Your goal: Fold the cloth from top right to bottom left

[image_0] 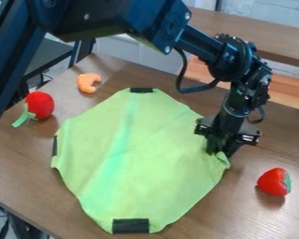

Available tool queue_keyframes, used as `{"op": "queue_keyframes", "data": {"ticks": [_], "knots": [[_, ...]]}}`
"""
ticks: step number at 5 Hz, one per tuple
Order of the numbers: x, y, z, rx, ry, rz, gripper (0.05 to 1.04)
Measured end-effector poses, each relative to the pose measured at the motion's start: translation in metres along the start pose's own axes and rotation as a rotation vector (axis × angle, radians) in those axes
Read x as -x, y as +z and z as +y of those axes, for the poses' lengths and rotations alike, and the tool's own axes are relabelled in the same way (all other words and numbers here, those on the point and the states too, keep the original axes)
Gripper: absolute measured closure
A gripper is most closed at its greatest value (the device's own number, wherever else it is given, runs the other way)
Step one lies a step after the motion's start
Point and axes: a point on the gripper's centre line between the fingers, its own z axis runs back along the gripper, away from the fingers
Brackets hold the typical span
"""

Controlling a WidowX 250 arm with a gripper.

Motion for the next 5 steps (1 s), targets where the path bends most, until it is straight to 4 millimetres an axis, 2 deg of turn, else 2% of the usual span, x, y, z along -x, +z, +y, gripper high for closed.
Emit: {"op": "queue_keyframes", "data": {"ticks": [1,2,3,5], "knots": [[0.0,0.002,-0.003,0.016,-0.005,0.019,0.936],[-0.011,0.015,-0.009,0.053,0.023,0.026,1.016],[-0.02,0.03,-0.018,0.094,0.032,0.029,1.025],[-0.015,0.034,-0.027,0.147,0.032,0.067,1.027]]}}
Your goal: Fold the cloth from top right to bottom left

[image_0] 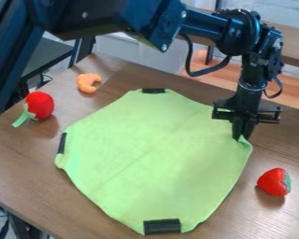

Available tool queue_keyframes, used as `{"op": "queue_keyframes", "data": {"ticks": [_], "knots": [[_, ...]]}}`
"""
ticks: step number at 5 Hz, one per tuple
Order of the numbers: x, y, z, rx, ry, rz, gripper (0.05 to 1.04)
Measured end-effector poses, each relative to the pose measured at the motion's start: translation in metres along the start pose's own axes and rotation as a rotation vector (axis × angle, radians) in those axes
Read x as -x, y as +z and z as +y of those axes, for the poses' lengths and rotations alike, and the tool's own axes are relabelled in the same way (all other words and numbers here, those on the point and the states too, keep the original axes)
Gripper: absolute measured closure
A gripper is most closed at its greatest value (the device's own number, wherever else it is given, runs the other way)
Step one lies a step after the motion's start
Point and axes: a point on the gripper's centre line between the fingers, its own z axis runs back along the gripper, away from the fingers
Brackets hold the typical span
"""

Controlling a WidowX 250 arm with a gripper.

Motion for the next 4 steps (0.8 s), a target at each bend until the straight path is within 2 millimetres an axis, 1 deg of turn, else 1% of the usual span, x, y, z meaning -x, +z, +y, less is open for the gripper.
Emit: {"op": "queue_keyframes", "data": {"ticks": [1,2,3,4], "knots": [[-0.004,0.012,0.002,0.072,0.019,0.006,1.027],[-0.019,0.042,0.011,0.128,0.064,-0.046,1.027],[-0.019,0.044,0.024,0.135,0.095,-0.048,1.027],[-0.019,0.045,0.043,0.129,0.117,-0.058,1.027]]}}
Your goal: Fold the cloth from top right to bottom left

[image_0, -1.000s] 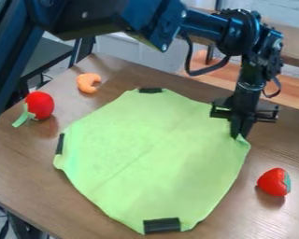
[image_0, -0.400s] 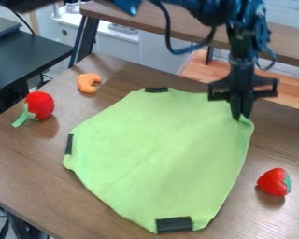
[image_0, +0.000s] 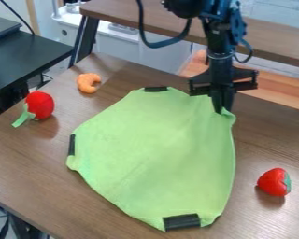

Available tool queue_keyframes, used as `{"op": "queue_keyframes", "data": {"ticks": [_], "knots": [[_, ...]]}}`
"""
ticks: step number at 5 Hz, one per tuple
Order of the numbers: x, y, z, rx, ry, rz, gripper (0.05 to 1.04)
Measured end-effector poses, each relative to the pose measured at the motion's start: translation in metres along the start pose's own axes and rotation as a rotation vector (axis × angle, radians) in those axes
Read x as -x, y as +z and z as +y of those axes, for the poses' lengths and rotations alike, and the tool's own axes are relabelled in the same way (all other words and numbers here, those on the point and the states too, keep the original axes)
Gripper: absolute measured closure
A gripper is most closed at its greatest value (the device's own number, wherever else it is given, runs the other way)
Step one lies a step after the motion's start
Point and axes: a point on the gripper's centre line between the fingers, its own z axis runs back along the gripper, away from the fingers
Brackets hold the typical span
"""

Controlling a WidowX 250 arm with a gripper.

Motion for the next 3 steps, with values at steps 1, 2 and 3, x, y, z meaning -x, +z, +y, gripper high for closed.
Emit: {"op": "queue_keyframes", "data": {"ticks": [1,2,3], "knots": [[0.006,0.007,0.025,-0.004,0.026,-0.007,1.027],[0.011,0.009,0.051,-0.005,0.065,-0.001,1.027],[0.01,0.022,0.077,0.001,0.094,-0.029,1.027]]}}
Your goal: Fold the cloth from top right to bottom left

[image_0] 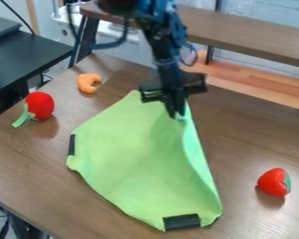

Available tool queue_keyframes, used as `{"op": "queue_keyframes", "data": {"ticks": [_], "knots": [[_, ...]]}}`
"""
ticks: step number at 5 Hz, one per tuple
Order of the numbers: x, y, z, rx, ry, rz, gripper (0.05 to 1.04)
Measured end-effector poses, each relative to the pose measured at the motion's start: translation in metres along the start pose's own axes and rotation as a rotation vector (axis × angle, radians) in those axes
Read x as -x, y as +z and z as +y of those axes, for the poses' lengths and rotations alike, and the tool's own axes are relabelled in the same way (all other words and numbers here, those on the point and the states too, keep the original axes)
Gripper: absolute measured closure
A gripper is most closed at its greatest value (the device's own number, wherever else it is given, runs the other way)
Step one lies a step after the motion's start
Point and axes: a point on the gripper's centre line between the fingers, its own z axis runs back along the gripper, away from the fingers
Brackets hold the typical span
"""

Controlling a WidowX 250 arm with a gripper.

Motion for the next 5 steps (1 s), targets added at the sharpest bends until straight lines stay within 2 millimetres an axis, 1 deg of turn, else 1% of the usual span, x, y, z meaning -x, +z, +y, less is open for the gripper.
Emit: {"op": "queue_keyframes", "data": {"ticks": [1,2,3,4,5], "knots": [[-0.004,0.011,0.029,0.002,0.036,-0.017,1.027],[-0.008,0.018,0.052,-0.008,0.059,-0.037,1.027],[-0.009,0.023,0.08,-0.021,0.097,-0.036,1.027],[-0.006,0.02,0.101,-0.047,0.111,-0.025,1.027],[-0.002,0.024,0.112,-0.065,0.102,-0.034,1.005]]}}
